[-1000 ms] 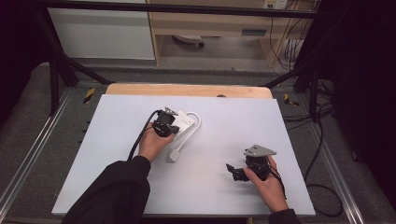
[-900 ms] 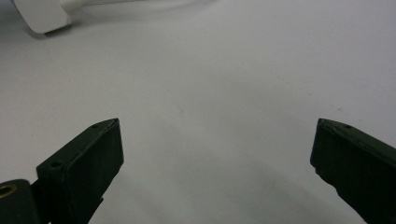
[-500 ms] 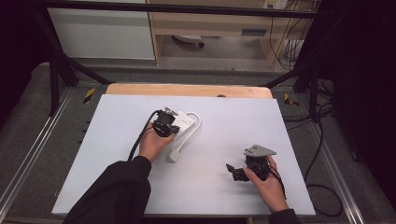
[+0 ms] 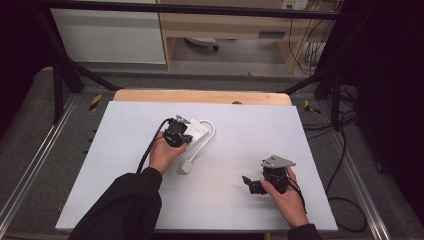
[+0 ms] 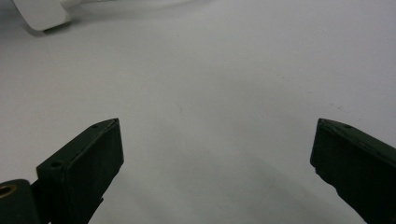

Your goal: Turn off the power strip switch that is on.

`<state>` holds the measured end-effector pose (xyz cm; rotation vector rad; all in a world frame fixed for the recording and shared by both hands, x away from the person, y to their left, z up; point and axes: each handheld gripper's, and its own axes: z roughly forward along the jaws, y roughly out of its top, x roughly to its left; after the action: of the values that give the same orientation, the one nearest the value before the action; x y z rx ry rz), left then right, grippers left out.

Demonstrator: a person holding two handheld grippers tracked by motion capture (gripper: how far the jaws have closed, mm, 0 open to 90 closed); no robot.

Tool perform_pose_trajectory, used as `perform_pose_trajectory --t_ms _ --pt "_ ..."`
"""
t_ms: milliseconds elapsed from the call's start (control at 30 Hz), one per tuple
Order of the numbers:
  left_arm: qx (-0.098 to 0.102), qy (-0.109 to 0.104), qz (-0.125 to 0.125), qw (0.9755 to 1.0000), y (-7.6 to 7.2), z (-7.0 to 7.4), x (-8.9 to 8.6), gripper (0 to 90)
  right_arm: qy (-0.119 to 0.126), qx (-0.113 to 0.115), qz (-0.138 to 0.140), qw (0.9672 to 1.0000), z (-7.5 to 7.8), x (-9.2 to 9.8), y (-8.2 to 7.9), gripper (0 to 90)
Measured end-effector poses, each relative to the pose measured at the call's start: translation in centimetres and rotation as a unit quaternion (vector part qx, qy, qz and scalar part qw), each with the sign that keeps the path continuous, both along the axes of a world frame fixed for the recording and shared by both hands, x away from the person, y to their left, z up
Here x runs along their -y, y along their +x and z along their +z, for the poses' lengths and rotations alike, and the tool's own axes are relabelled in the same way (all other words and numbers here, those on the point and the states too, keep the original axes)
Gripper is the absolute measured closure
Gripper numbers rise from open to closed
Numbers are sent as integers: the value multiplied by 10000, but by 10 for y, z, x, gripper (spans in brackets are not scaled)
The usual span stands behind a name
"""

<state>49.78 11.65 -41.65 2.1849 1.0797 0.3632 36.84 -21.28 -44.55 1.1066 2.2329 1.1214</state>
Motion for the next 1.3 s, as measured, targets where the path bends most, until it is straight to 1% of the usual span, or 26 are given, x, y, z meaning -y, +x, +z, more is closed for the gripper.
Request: perform_pose_trajectory --t_ms 300,367,533,633,767,933,1067,1300 --pt "7 -60 16 10000 0 -1 -1 900 -15 -7 9 10000 0 0 0 31" --pt "-39 -49 31 10000 0 -2 -1 900 -9 -17 -2 10000 0 -1 0 31" --pt "-47 -97 35 9999 -1 -3 -3 900 -27 -28 13 10000 0 -1 0 31" --pt "-2 -61 9 10000 -1 -3 -3 900 -23 -16 23 10000 -1 -2 0 31" --pt "13 -136 25 9999 -2 -5 -4 900 -25 -34 18 10000 -1 -2 0 31" --pt "33 -123 21 9999 -2 -5 -4 900 -43 -12 28 10000 -1 -2 0 31" --pt "32 -152 1 9999 -2 -5 -5 900 -59 -28 33 10000 -1 -2 0 31" --pt "25 -188 15 9998 -3 -5 -4 900 -17 0 14 10000 -1 -2 0 31"
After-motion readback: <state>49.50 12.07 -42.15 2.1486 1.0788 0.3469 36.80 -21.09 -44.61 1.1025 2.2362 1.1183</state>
